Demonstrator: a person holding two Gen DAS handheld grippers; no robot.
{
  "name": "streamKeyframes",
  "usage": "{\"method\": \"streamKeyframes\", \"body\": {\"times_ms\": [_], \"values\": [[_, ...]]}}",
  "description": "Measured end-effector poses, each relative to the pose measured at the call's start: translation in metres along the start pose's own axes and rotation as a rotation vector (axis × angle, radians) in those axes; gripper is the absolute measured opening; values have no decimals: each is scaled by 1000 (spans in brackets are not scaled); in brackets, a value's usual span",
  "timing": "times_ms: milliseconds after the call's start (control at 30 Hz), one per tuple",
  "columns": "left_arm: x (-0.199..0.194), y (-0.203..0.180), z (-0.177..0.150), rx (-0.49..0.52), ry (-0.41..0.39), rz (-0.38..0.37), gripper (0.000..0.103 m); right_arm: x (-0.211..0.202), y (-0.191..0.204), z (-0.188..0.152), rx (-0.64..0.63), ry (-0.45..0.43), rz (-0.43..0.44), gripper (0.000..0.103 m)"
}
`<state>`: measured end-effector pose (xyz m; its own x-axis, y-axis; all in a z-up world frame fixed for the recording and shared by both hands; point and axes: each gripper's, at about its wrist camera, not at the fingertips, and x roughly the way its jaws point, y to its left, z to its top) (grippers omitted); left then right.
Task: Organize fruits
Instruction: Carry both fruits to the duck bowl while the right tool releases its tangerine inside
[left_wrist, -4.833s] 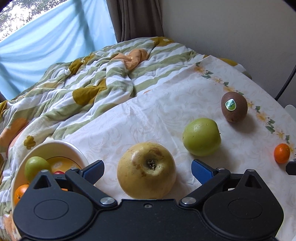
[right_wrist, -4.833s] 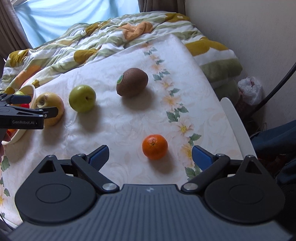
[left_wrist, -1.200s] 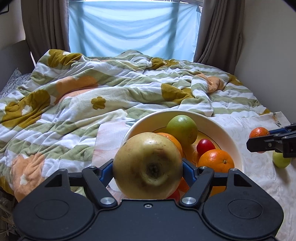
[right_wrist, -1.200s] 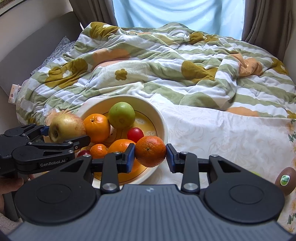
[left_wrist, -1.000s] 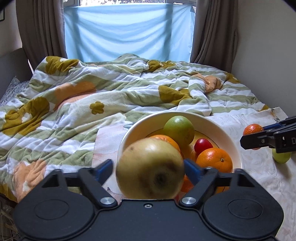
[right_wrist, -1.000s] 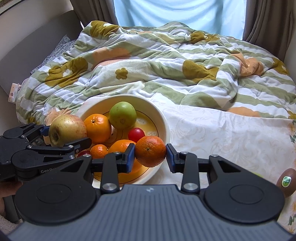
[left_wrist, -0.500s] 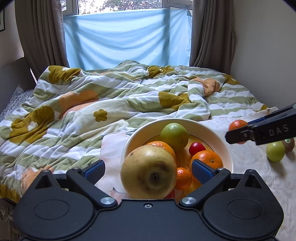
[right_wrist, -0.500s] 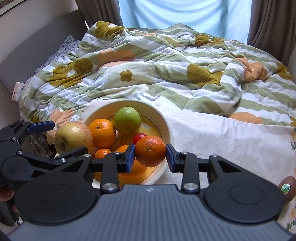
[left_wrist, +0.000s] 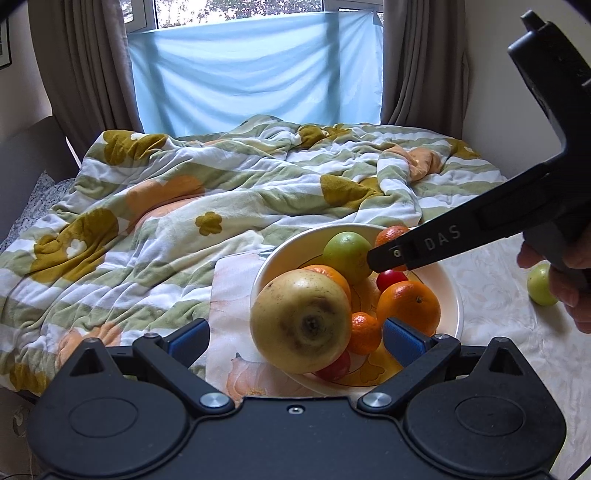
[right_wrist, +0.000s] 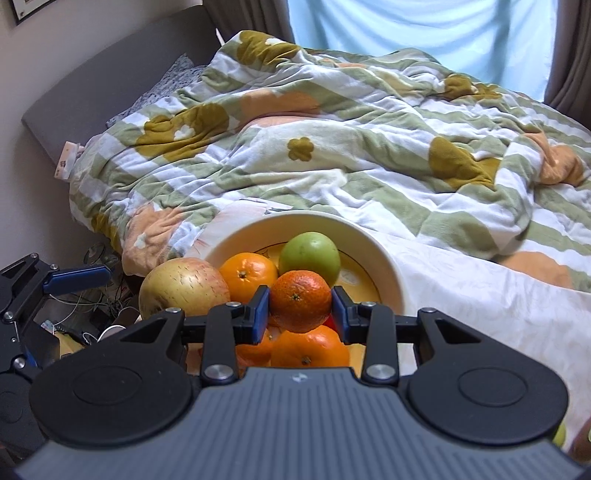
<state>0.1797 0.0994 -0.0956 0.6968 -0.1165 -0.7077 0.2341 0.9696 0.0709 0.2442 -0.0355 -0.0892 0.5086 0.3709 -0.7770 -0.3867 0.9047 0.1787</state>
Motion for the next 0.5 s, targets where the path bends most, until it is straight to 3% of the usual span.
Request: {"method": "streamKeyframes", "body": {"times_ms": [133, 200, 267, 500], "values": [[2, 4, -1, -17, 9, 0, 102, 12, 2, 2, 2, -3, 6, 56], [2, 5, -1, -17, 9, 0, 102, 13, 3, 3, -2, -7, 10, 67], [1, 4, -2, -8, 10, 0, 102, 13, 5, 2, -2, -15, -15, 101], [-2, 3, -3, 3, 12, -5, 102, 7, 6, -2, 1, -28, -73, 103]]}}
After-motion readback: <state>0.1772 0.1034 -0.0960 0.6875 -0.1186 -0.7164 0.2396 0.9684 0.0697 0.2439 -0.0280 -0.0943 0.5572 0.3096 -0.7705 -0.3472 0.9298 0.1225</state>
